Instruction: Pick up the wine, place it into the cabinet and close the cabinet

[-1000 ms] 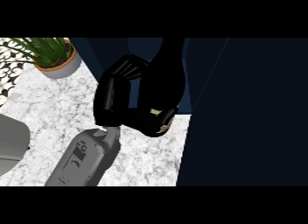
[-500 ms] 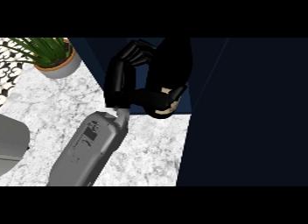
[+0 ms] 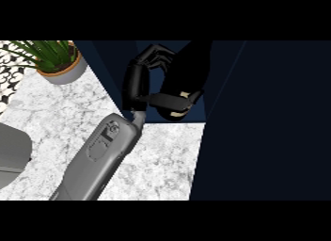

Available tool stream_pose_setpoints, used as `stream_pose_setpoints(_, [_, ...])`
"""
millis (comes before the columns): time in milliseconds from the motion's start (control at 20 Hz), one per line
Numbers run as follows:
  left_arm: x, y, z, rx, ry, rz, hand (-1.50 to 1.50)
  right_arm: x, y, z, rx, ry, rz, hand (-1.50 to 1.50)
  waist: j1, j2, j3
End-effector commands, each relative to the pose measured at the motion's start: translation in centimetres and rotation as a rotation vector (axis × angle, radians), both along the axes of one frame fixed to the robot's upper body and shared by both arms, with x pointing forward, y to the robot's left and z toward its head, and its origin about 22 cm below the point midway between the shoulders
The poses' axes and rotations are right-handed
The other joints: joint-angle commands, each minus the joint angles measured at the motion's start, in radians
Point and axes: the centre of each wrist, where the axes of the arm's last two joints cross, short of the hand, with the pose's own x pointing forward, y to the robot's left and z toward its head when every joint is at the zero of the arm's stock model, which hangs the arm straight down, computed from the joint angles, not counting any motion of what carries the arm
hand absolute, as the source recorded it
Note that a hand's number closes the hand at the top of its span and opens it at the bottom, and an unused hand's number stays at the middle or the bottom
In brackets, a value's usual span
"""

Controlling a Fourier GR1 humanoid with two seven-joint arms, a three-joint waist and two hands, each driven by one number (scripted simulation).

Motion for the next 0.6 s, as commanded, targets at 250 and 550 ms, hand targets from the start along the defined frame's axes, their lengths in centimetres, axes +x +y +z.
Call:
stream_pose_setpoints(250, [1.7,-0.3,-2.8,0.001,0.032,0.023,1.5,-2.1,-0.8,0.5,-0.01,0.013,0.098,-1.5,-0.014,0.001,0.0])
stream_pose_setpoints(550, [0.9,-1.2,-5.3,0.025,0.054,0.048,1.5,-1.3,0.1,-0.7,0.008,0.012,0.109,-1.5,-0.017,0.003,0.0])
